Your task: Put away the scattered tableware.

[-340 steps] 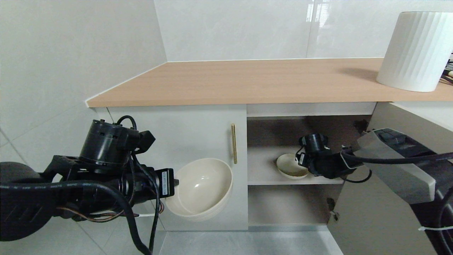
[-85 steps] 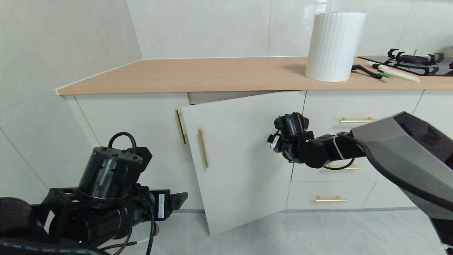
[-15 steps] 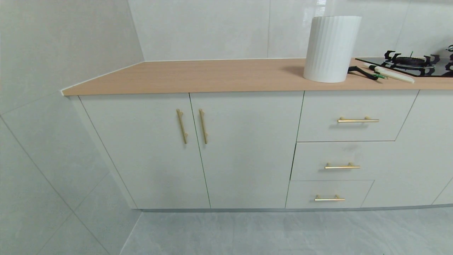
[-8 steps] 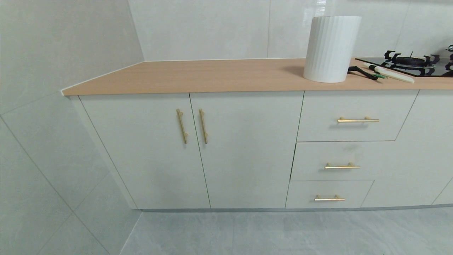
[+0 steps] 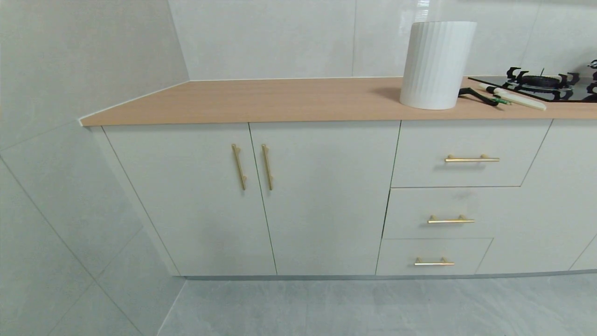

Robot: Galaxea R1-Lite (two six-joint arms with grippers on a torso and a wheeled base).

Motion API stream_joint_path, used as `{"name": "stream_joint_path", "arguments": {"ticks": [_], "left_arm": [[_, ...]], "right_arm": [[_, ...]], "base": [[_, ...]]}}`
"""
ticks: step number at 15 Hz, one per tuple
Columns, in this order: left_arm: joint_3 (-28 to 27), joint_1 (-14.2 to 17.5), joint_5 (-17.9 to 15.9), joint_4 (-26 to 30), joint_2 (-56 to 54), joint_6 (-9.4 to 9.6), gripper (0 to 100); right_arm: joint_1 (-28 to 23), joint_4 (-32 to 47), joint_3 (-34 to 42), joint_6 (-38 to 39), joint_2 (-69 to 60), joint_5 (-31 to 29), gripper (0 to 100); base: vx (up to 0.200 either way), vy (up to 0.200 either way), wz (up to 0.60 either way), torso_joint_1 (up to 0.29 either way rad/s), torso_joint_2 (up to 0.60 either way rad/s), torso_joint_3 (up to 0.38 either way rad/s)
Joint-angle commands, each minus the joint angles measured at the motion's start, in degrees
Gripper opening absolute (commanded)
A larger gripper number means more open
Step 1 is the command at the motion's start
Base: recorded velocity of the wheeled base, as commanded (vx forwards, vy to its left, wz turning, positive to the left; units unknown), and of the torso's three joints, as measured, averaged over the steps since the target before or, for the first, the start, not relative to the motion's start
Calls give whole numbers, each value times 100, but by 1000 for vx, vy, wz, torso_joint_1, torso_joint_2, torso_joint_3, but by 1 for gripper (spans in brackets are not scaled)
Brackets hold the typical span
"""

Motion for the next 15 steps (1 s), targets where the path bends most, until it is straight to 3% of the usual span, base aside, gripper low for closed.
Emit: {"name": "stream_joint_path", "arguments": {"ticks": [1,9,15], "left_arm": [[-4,5,0,1,10,6,100],[5,5,0,1,10,6,100],[5,5,0,1,1,-11,100]], "right_arm": [[4,-4,0,-4,11,1,100],[4,-4,0,-4,11,1,100],[4,-4,0,-4,11,1,100]], "base": [[0,-200,0,7,2,7],[0,-200,0,2,3,2],[0,0,0,0,0,0]]}}
